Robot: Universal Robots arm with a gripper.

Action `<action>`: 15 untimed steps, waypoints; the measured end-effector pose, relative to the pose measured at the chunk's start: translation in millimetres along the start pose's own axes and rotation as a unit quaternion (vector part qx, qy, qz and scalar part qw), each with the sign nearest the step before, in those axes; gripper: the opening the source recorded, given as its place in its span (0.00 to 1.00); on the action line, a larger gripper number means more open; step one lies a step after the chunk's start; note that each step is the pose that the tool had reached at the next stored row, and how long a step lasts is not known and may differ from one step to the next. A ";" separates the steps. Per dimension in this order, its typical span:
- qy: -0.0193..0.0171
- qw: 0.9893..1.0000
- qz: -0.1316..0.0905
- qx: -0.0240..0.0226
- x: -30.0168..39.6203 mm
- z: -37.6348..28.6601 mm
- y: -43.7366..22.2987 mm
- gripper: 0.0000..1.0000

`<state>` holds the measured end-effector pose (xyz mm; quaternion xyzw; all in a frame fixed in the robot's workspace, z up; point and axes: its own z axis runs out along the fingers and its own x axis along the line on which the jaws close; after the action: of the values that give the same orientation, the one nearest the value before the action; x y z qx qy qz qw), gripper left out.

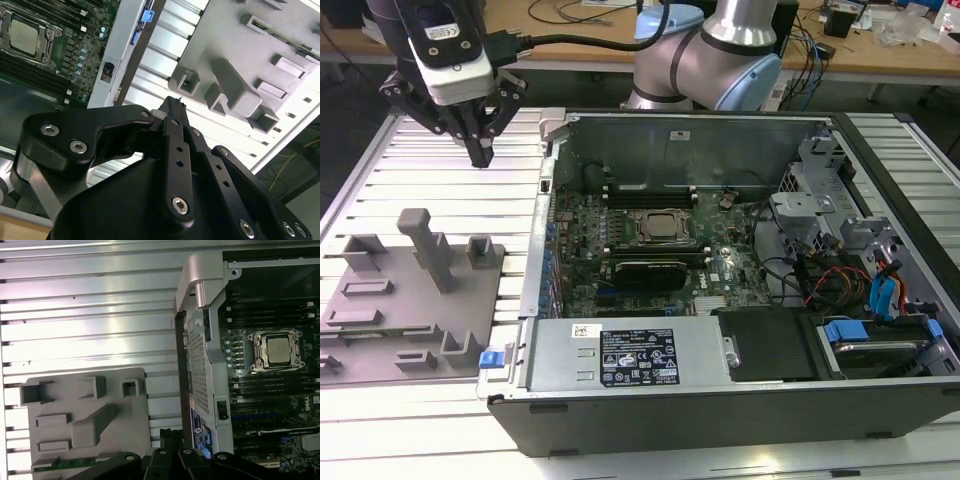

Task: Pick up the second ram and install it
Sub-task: 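Reach for the second ram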

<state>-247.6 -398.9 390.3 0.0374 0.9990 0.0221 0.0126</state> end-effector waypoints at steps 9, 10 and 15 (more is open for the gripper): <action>0.000 1.000 0.000 0.000 10.8 0.2 -0.8 0.11; 0.000 1.000 0.000 0.000 12.8 0.3 -1.0 0.11; 0.000 1.000 0.000 0.000 23.0 0.5 -1.8 0.11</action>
<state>-270.7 -398.9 389.2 0.0374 0.9990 0.0221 0.0126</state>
